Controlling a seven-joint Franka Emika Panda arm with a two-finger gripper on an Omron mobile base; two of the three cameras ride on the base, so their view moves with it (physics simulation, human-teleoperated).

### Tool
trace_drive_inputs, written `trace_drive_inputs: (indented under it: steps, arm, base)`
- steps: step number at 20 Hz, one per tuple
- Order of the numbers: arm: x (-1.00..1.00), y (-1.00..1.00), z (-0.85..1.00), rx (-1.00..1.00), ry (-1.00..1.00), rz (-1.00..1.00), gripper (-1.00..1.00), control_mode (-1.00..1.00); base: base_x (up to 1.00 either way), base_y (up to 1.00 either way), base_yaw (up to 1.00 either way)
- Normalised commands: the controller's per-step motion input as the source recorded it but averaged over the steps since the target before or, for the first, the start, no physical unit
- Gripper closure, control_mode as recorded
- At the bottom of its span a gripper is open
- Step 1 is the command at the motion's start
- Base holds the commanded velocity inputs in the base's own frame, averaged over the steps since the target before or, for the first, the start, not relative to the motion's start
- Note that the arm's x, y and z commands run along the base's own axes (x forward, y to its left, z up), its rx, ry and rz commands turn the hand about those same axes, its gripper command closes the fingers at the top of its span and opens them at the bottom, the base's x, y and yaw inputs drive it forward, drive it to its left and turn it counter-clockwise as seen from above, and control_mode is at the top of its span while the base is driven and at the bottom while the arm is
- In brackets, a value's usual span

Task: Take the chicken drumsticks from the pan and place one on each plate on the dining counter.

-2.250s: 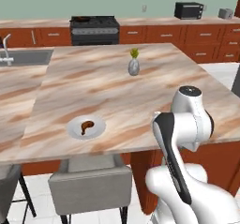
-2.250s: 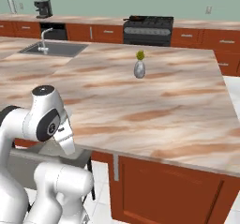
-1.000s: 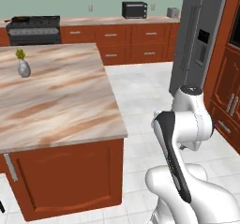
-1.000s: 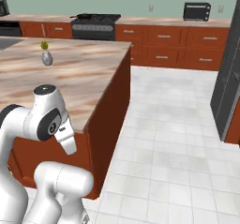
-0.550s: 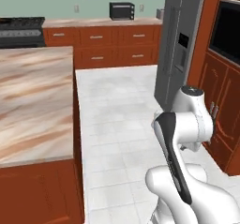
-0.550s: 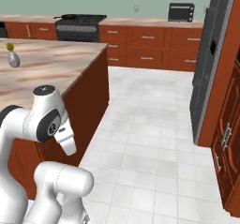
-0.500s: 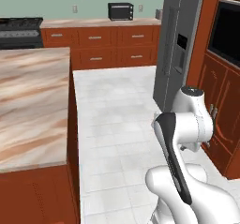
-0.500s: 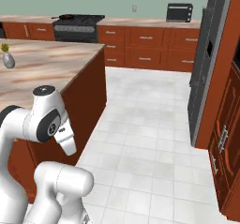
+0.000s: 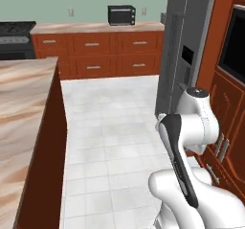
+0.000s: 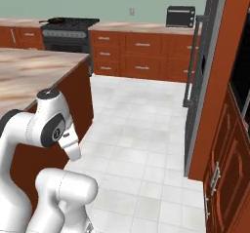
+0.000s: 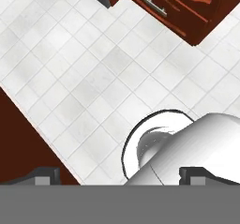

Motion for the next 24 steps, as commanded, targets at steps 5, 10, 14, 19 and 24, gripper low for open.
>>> trace_drive_inputs:
  steps: [5,10,14,19,24]
  arm:
    - [0.00,0.00,0.00,0.00,0.00,0.00,-1.00,1.00]
    - [0.00,0.00,0.00,0.00,0.00,0.00,-1.00,1.00]
    - [0.00,0.00,0.00,0.00,0.00,0.00,-1.00,1.00]
    - [0.00,0.00,0.00,0.00,0.00,0.00,-1.00,1.00]
    - [0.00,0.00,0.00,0.00,0.00,0.00,-1.00,1.00]
  base:
    - [1.00,-0.02,0.13]
    - [1.00,0.00,0.09]
    - [1.00,-0.13,0.09]
    - [1.00,-0.23,0.11]
    - [1.00,-0.37,0.15]
